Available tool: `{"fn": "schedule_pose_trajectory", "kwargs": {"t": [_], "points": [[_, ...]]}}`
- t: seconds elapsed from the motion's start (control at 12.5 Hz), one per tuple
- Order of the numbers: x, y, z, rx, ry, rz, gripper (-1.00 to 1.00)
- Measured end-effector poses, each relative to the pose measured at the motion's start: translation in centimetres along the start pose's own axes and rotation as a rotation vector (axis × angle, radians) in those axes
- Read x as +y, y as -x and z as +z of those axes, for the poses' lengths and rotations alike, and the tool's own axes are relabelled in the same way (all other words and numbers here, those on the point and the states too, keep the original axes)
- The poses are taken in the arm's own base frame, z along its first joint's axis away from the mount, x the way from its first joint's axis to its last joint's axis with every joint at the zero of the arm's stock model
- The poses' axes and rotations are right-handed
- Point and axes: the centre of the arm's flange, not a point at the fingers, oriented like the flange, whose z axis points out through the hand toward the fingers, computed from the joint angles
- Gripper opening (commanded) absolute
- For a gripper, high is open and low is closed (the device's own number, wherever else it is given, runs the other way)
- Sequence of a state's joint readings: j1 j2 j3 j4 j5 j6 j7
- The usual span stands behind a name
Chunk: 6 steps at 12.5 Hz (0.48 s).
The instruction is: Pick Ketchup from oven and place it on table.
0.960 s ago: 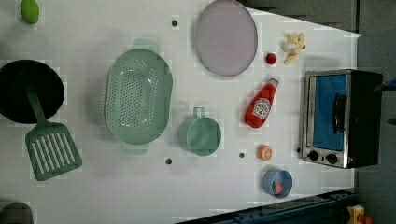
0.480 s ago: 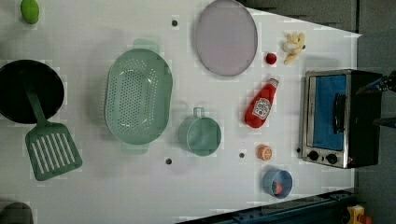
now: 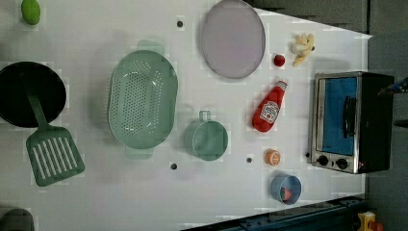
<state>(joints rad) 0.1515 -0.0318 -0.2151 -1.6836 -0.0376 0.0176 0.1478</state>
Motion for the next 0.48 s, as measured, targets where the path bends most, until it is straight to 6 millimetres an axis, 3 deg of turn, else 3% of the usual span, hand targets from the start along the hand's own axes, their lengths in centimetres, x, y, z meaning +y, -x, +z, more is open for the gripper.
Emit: {"fn": "schedule_pose_trajectory", "kwargs": {"t": [0.16,0.48], "points": [[0.5,-0.4,1.8,-0.058,-0.004,0.025,1.0],[-0.1,0.0,2.4,-0.032,0.03,0.004,1.0]]}}
